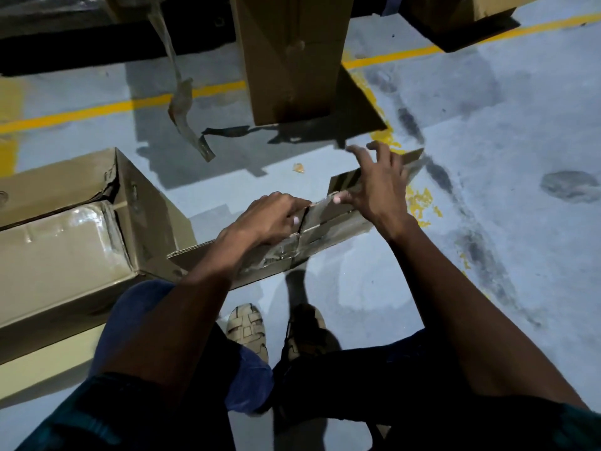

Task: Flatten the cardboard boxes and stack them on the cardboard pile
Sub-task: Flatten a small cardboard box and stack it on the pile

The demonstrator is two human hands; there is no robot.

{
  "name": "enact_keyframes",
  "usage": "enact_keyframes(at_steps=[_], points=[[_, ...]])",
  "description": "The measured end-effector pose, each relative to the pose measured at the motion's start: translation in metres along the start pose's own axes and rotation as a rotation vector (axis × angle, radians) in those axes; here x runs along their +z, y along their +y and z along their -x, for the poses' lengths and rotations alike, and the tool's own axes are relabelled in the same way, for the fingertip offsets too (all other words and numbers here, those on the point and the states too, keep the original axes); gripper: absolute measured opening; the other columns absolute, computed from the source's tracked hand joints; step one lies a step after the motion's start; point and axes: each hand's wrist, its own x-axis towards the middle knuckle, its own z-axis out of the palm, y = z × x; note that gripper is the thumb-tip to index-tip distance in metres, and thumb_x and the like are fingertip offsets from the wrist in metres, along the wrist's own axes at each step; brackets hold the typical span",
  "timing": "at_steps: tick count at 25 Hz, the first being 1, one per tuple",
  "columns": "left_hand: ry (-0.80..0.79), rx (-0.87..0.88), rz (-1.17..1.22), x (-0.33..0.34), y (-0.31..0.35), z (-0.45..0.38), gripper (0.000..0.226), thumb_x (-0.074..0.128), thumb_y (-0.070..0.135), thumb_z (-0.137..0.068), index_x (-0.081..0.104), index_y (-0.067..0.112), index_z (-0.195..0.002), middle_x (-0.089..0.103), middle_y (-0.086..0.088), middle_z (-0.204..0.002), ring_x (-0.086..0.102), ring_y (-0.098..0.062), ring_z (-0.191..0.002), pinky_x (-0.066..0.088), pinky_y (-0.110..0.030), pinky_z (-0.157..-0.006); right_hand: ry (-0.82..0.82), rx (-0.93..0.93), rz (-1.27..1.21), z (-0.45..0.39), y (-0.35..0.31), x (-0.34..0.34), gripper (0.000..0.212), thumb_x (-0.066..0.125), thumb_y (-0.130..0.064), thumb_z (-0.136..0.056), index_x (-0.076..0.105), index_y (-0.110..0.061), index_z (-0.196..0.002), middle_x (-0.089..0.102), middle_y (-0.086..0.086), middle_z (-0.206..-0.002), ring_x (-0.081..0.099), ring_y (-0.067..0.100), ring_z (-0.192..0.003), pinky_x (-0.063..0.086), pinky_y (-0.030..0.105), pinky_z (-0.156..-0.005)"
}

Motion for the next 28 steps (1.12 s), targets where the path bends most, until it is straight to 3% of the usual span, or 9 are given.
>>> enact_keyframes(at_steps=[2,4,6,9,11,16,20,23,28], points=[[-0.016,0.001,-0.035,0.002,-0.002,0.001,0.029,0.053,0.013,-0.082,0.063,0.028,-0.104,0.07,0.0,-0.093,0.061,-0.026,-0.088,0.052,-0.042,-0.072,-0.197,-0.124,-0.033,-0.002,0.009,0.001,0.067,0.063,-0.077,-0.068,0.065,-0.034,-0.119,0.063,0.0,-0.12,0.052,0.028,-0.121,0.027,0.041,-0.09],[0.0,-0.026,-0.072,0.003,0.001,-0.002,0.022,0.054,0.009,-0.081,0.063,0.024,-0.095,0.069,-0.003,-0.089,0.06,-0.03,-0.088,0.048,-0.037,-0.066,-0.318,-0.161,-0.025,-0.001,0.013,0.0,0.047,0.061,-0.071,-0.079,0.072,-0.031,-0.101,0.072,-0.004,-0.101,0.061,0.023,-0.105,0.021,0.038,-0.084],[0.039,-0.074,-0.126,0.008,0.0,-0.006,0.019,0.054,0.008,-0.081,0.063,0.02,-0.092,0.068,-0.007,-0.089,0.06,-0.034,-0.088,0.044,-0.036,-0.064,-0.342,-0.163,-0.016,0.0,0.007,0.005,0.033,0.065,-0.06,-0.085,0.074,-0.028,-0.092,0.073,-0.004,-0.092,0.062,0.022,-0.097,0.021,0.037,-0.081],[0.073,-0.13,-0.183,0.02,-0.017,-0.005,0.019,0.055,0.009,-0.082,0.064,0.021,-0.094,0.068,-0.009,-0.09,0.062,-0.036,-0.089,0.042,-0.035,-0.065,-0.406,-0.176,-0.044,0.0,-0.008,0.018,0.021,0.066,-0.046,-0.089,0.074,-0.027,-0.095,0.073,0.002,-0.096,0.064,0.029,-0.097,0.035,0.034,-0.078],[0.067,-0.179,-0.199,0.017,-0.026,-0.012,0.019,0.056,0.009,-0.085,0.064,0.022,-0.097,0.068,-0.01,-0.092,0.062,-0.038,-0.09,0.045,-0.036,-0.069,-0.406,-0.151,-0.042,-0.011,-0.021,0.022,0.02,0.064,-0.042,-0.091,0.074,-0.026,-0.097,0.071,0.006,-0.1,0.064,0.034,-0.096,0.036,0.032,-0.071],[0.054,-0.294,-0.146,-0.021,0.0,0.003,0.032,0.052,0.022,-0.082,0.063,0.029,-0.111,0.071,-0.006,-0.102,0.063,-0.038,-0.097,0.047,-0.039,-0.082,-0.306,-0.141,0.06,0.002,-0.044,-0.027,0.021,0.058,-0.039,-0.095,0.071,-0.023,-0.094,0.069,0.002,-0.097,0.067,0.029,-0.093,0.032,0.034,-0.072],[0.067,-0.213,-0.263,-0.1,0.046,0.021,0.016,0.059,0.018,-0.088,0.063,0.023,-0.103,0.071,-0.006,-0.098,0.063,-0.029,-0.099,0.04,-0.035,-0.089,-0.238,-0.075,0.087,0.028,-0.066,-0.133,0.013,0.068,-0.032,-0.085,0.072,-0.023,-0.077,0.065,0.0,-0.076,0.068,0.028,-0.07,0.035,0.029,-0.058],[0.099,-0.157,-0.252,-0.197,0.096,0.039,0.015,0.069,0.02,-0.085,0.065,0.021,-0.099,0.071,-0.004,-0.098,0.061,-0.023,-0.102,0.037,-0.036,-0.091,-0.191,-0.056,0.096,0.026,-0.096,-0.239,0.016,0.07,-0.035,-0.083,0.071,-0.024,-0.072,0.064,0.0,-0.072,0.066,0.026,-0.065,0.037,0.028,-0.056],[0.286,-0.119,-0.056,-0.348,0.164,0.121,0.011,0.078,0.013,-0.074,0.068,0.019,-0.077,0.07,-0.003,-0.077,0.061,-0.026,-0.083,0.033,-0.034,-0.073,-0.066,-0.169,0.111,0.034,-0.165,-0.407,0.017,0.068,-0.034,-0.086,0.071,-0.022,-0.075,0.063,0.0,-0.071,0.065,0.03,-0.063,0.038,0.028,-0.053]])
